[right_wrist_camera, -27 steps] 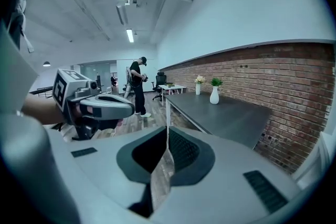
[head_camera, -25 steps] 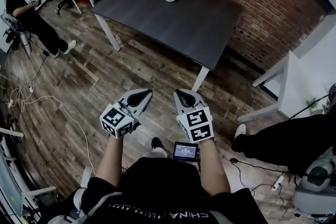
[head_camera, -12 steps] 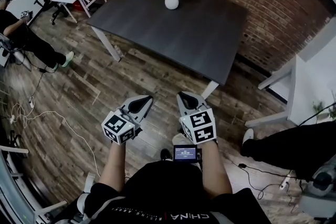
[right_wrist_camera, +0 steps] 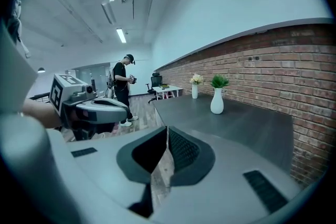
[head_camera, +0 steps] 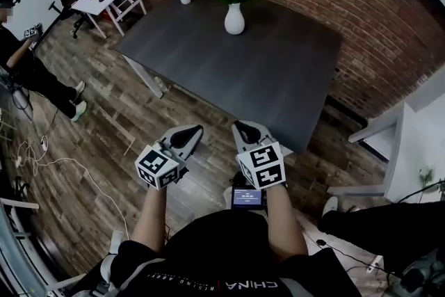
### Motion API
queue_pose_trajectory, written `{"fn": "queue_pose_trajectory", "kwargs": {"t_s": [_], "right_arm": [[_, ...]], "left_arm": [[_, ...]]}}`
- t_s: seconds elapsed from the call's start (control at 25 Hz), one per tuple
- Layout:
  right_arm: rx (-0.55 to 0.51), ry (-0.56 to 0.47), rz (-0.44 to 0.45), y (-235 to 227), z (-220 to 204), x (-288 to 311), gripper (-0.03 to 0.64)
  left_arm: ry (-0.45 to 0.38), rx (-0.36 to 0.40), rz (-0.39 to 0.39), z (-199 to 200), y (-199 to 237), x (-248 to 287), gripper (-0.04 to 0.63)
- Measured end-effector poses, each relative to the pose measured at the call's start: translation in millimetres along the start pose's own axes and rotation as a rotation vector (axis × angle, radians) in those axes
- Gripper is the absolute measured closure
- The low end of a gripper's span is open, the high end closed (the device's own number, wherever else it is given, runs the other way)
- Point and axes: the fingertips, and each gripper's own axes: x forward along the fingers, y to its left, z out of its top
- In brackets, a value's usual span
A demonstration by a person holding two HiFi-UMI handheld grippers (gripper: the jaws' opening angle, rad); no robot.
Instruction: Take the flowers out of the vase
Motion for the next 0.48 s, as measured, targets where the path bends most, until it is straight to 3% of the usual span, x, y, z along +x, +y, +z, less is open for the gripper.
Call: {"fn": "queue_pose_trajectory", "kwargs": {"t_s": [0.16, 0.36, 0.48], "right_arm": [[-0.008, -0.006, 0.004, -48, 26, 35, 0.601], [-0.008, 0.004, 0.014, -97, 40, 71, 0.601], [0.013, 0.028, 0.017, -119, 37, 89, 0.601]], "left_arm": [[-0.023, -0.019, 0.011, 21, 42, 45, 0.592], [0.022, 0.043, 0.014, 33, 71, 103, 0.592], [0.042, 0.041, -0.011, 33, 81, 131, 0.592]]}}
